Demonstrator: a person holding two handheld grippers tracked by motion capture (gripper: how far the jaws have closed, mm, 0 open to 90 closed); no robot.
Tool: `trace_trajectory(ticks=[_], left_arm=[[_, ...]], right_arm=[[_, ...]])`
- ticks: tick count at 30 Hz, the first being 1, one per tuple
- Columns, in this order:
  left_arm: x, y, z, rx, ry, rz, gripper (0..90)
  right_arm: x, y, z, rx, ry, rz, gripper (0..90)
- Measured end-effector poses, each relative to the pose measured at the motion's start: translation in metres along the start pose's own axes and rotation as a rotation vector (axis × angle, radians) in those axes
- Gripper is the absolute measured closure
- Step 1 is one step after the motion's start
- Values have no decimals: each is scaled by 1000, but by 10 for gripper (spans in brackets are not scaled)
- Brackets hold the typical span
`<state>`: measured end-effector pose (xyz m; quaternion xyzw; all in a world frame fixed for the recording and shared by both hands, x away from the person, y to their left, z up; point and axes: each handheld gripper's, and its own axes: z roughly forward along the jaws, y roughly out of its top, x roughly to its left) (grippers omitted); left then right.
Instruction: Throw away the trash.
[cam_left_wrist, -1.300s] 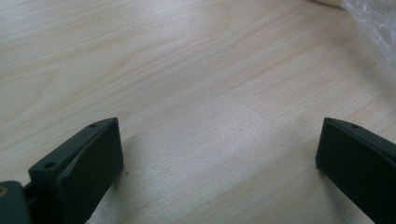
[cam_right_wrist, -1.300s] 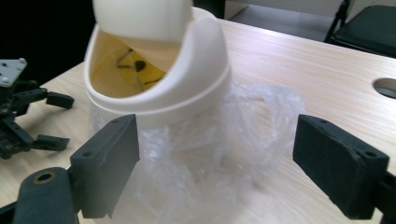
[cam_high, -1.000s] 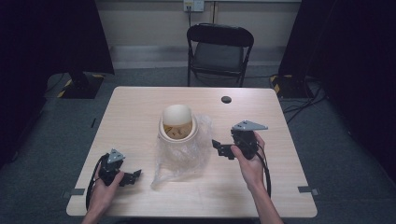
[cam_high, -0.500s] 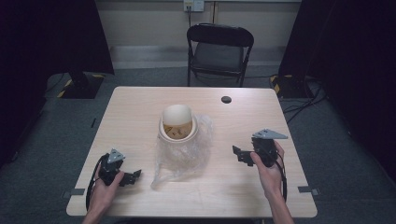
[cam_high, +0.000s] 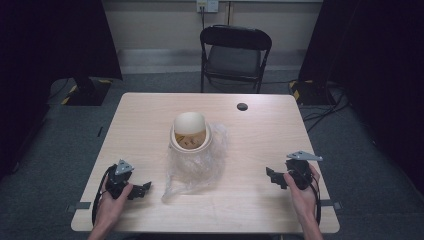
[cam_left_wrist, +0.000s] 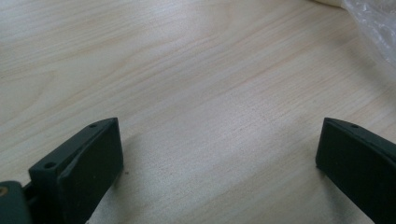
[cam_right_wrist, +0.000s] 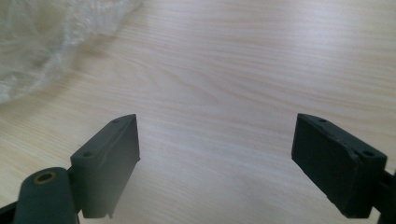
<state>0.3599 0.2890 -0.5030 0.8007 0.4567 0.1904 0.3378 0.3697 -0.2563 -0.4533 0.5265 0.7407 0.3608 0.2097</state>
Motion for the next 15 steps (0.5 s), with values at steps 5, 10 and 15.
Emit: trace_trajectory(ticks=[5, 10, 15], left_arm=[[0, 0, 0, 0, -1, -1, 3], [0, 0, 0, 0, -2, -1, 2], [0, 0, 0, 0, -1, 0, 2]], right_arm=[[-10, -15, 8, 46, -44, -11, 143], [-15, -26, 17, 86, -61, -6, 143], [-16, -32, 22, 95, -85, -5, 144]])
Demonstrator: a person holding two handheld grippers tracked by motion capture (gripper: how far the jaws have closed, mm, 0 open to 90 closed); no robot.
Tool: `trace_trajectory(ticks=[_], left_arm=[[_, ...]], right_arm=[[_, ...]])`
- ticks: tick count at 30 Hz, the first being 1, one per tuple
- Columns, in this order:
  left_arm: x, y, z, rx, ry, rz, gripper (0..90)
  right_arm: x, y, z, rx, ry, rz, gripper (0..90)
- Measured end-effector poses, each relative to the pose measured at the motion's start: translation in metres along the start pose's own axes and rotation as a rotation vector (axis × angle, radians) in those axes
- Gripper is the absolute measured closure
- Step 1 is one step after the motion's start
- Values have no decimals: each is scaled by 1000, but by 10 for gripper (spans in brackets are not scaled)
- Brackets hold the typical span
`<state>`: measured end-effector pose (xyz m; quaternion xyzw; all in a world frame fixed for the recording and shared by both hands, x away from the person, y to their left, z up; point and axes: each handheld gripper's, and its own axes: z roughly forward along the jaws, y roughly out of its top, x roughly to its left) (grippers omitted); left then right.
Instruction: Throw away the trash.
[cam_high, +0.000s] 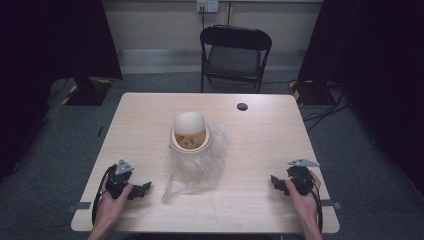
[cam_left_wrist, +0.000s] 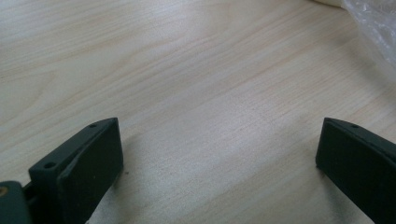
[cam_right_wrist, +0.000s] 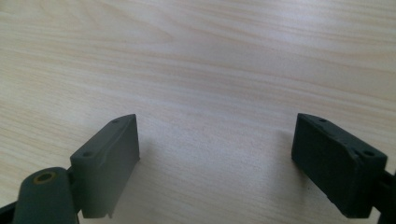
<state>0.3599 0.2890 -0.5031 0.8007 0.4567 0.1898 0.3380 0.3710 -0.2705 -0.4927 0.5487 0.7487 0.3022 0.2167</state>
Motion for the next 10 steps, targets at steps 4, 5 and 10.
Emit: trace_trajectory(ticks=[4, 5, 10], left_arm=[[0, 0, 0, 0, -1, -1, 3], [0, 0, 0, 0, 0, -1, 3], [0, 0, 0, 0, 0, -1, 3]], right_arm=[[2, -3, 1, -15, -14, -16, 133], [2, -4, 1, -25, -20, -8, 127], [3, -8, 2, -64, -24, -9, 123]])
